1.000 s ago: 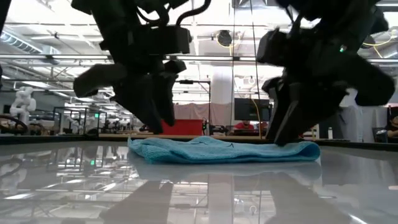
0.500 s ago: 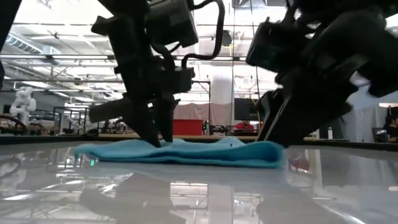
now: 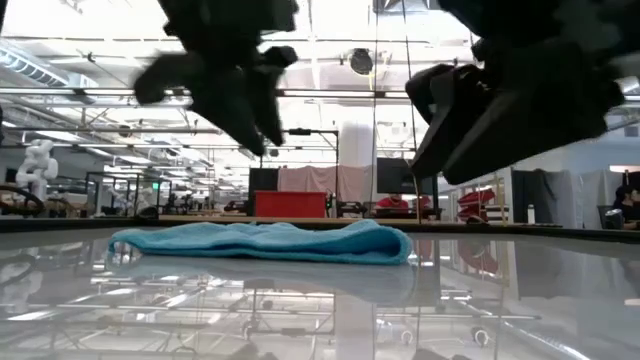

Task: Roll towel
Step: Roll the blue towel

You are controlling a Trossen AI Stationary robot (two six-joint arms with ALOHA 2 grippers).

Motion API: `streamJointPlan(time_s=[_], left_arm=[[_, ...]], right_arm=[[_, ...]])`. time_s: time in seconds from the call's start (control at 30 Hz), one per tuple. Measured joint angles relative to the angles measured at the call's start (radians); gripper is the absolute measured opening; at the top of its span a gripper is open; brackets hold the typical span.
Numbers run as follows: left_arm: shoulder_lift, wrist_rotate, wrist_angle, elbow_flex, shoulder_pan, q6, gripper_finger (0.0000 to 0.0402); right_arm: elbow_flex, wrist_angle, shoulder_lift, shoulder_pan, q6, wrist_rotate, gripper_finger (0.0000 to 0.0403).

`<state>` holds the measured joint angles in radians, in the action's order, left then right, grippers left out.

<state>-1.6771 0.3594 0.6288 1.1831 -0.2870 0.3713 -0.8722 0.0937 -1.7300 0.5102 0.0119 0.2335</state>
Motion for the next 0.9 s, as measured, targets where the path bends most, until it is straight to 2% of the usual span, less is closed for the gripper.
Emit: streamJointPlan(time_s=[0.2, 0.4, 0.53, 0.67, 0.9], left_arm=[[0.01, -0.048, 0.118, -0.037, -0.104, -0.027, 0.0157], [0.001, -0.019, 0.0, -0.145, -0.203, -0.017, 0.0157], [0.002, -0.012, -0.114, -0.232, -0.241, 0.009, 0.0162], [0.001, 0.019, -0.232, -0.297, -0.269, 0.029, 0.0185], [0.001, 0.063, -0.245, -0.326, -0.29, 0.038, 0.024]], right_arm=[[0.0, 0.024, -0.057, 0.018, -0.106, 0.034, 0.0153], [0.0, 0.117, -0.104, 0.022, -0.218, 0.107, 0.0172], [0.0, 0.126, -0.124, 0.02, -0.241, 0.109, 0.019], [-0.005, 0.133, -0.159, 0.017, -0.241, 0.108, 0.02], [-0.094, 0.1, -0.237, 0.018, -0.271, 0.163, 0.0195]])
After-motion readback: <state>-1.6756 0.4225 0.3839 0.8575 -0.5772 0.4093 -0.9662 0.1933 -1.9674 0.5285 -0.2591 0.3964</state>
